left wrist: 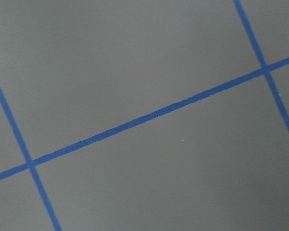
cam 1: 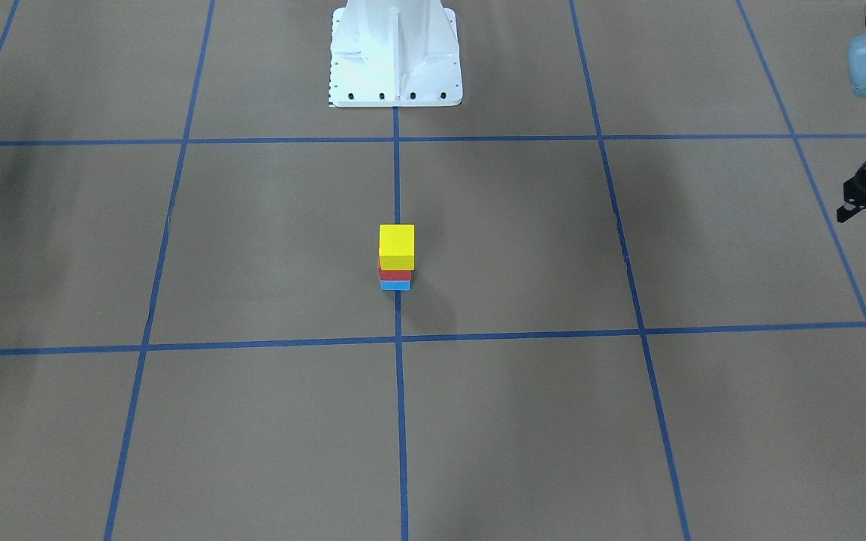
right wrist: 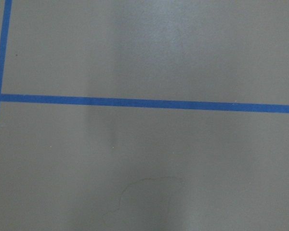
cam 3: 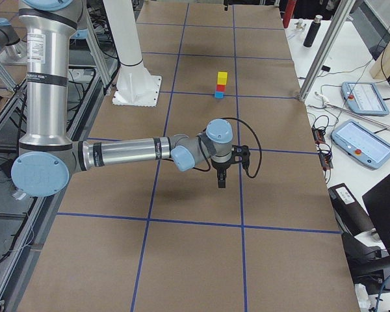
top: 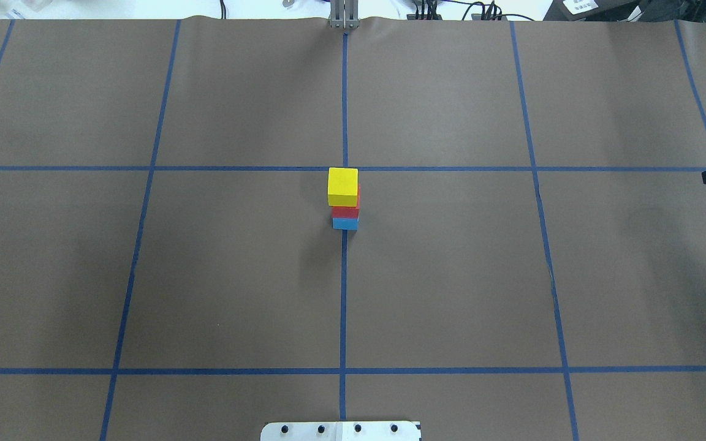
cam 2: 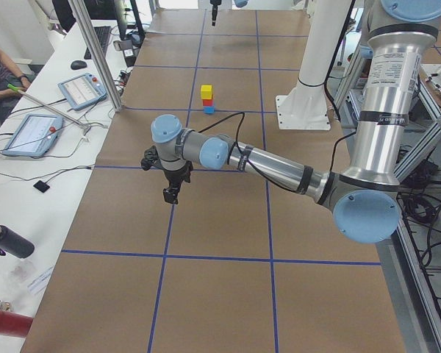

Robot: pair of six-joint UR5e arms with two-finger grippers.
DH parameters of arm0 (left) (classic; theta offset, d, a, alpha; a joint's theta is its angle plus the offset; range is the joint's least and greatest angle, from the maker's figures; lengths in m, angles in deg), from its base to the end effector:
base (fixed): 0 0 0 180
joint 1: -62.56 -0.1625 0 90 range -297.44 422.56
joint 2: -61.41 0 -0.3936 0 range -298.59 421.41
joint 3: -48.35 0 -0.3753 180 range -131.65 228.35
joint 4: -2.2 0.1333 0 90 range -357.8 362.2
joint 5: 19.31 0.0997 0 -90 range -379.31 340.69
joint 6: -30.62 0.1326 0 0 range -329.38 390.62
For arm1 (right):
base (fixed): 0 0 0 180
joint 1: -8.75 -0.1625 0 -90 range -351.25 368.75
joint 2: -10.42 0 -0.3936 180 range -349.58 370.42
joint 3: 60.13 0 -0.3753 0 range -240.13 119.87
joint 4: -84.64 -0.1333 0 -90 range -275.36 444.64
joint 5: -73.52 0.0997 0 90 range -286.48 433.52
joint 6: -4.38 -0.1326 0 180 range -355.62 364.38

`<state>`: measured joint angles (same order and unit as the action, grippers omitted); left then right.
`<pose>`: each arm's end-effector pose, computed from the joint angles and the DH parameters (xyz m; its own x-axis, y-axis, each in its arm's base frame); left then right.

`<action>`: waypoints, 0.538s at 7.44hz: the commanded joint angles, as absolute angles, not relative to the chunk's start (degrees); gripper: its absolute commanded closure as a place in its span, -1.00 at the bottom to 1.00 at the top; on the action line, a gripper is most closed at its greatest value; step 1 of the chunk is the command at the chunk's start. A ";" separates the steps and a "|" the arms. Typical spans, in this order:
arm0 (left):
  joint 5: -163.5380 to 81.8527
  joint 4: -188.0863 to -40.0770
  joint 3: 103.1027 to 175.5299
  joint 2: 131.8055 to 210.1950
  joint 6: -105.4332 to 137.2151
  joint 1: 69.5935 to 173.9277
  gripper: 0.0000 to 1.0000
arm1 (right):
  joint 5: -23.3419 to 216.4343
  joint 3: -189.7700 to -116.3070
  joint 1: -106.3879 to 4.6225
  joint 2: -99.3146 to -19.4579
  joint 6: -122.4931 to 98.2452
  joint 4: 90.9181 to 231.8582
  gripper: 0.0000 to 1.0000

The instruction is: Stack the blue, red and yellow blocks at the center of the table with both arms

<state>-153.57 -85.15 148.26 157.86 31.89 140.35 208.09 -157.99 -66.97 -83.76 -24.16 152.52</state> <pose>0.0709 -0.5205 0.5165 0.6603 0.3341 -0.6726 -0.2202 0.9424 0.2520 -0.0786 -0.4719 0.5726 0.6464 0.0025 0.7630 -0.0988 0.9919 0.0805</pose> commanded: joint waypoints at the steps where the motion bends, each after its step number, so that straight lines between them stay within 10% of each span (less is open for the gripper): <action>1: -153.87 -85.25 146.26 157.65 33.43 142.02 -1.00 | 213.71 -152.52 -72.81 -79.26 -13.86 159.56 -1.00; 4: -153.78 -84.81 142.49 158.00 33.35 143.42 -1.00 | 207.42 -153.03 -72.56 -70.64 -0.15 180.03 -1.00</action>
